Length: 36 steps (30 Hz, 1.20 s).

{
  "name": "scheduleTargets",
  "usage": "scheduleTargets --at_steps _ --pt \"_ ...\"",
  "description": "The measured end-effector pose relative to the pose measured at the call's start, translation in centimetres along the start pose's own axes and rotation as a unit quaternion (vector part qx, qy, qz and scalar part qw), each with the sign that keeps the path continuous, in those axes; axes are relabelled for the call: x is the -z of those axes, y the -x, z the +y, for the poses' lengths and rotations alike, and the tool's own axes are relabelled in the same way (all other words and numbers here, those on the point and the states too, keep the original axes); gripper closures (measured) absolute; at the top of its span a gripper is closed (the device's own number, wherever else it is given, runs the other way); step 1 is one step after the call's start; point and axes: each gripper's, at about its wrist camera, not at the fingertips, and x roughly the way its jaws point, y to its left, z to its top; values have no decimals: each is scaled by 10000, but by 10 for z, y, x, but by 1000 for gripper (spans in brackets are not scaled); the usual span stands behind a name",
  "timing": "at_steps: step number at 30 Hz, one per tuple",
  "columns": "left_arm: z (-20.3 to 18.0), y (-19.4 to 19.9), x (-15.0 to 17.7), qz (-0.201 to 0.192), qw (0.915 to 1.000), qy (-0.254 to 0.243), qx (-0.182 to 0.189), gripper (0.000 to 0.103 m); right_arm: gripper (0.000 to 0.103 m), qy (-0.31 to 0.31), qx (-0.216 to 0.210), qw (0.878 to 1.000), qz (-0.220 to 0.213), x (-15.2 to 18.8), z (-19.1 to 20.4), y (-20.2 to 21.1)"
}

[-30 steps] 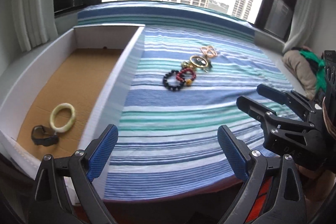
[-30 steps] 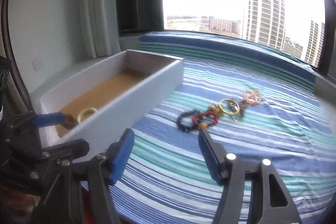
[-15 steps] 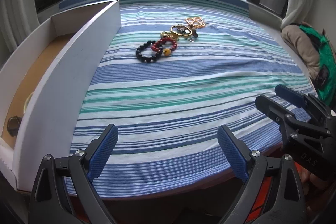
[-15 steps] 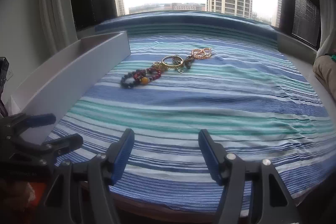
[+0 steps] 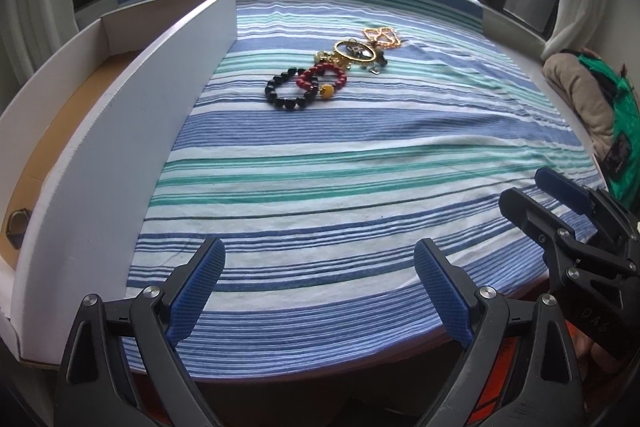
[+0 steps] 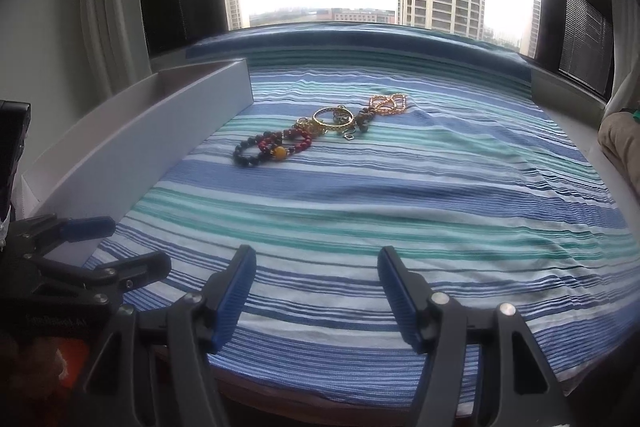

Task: Organize jewelry
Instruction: 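Move both tools back over the remaining jewelry pile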

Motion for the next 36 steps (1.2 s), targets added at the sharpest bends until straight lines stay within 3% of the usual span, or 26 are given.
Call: scheduleTargets --at_steps 15,24,36 --pt "0 -5 3 33 9998 70 -181 7 39 40 3 9998 -211 1 0 7" --pt "-7 -3 3 -129 9982 -209 -549 7 39 -19 -48 9996 -291 3 -4 9" --pt "-8 -2 -13 -92 9991 -273 -309 3 39 -221 -50 9993 -303 7 -17 5"
